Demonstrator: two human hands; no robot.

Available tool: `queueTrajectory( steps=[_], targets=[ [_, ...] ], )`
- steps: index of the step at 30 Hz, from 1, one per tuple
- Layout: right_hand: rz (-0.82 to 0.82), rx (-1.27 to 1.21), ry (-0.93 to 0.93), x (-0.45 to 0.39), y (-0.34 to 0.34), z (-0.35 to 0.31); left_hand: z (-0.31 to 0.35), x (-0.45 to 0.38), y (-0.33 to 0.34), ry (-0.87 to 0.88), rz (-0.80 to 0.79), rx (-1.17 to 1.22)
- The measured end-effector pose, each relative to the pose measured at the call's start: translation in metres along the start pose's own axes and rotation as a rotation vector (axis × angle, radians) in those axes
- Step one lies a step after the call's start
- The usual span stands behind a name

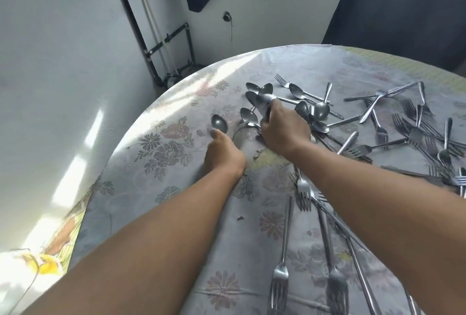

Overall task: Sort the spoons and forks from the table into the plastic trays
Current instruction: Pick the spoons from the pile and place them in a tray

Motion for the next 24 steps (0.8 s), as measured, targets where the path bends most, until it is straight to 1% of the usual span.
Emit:
queueTrajectory(
  steps=[2,4,6,9,14,18,21,24],
  targets=[
    [-0.082,0.048,0.039,0.000,0.007,0.003,0.001,-0.001,-0.005,-0.054,0.017,0.027],
    [-0.156,0.077,0.085,0.002,0.014,0.010,-0.001,-0.004,-0.008,-0.101,-0.019,0.045],
    [-0.171,0.098,0.111,0.005,0.018,0.016,-0.006,-0.007,-0.009,-0.134,-0.075,0.078],
    [-0.159,0.116,0.132,0.006,0.019,0.017,-0.013,-0.007,-0.007,-0.128,-0.116,0.150],
    [-0.269,0.092,0.175,0.004,0.021,0.016,-0.012,-0.001,-0.004,-0.129,-0.098,0.222],
    [-0.232,0.070,0.121,0.008,0.017,0.015,-0.014,0.010,-0.004,-0.182,-0.032,0.414],
    [-0.175,0.013,0.142,0.008,0.010,0.012,-0.016,0.021,-0.003,-0.186,-0.009,0.517],
    [-0.227,0.025,0.124,0.012,0.006,0.009,-0.012,0.032,-0.006,-0.154,-0.046,0.550]
  ],
)
Point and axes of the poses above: each hand's wrist, its own x-axis away from the middle knuckle, its own y-axis out of the palm, z = x × y, the point moved 3 cm from there along -x, towards the middle knuckle, and after that the axes turned 1 degree about z, right-handed, at the moved point
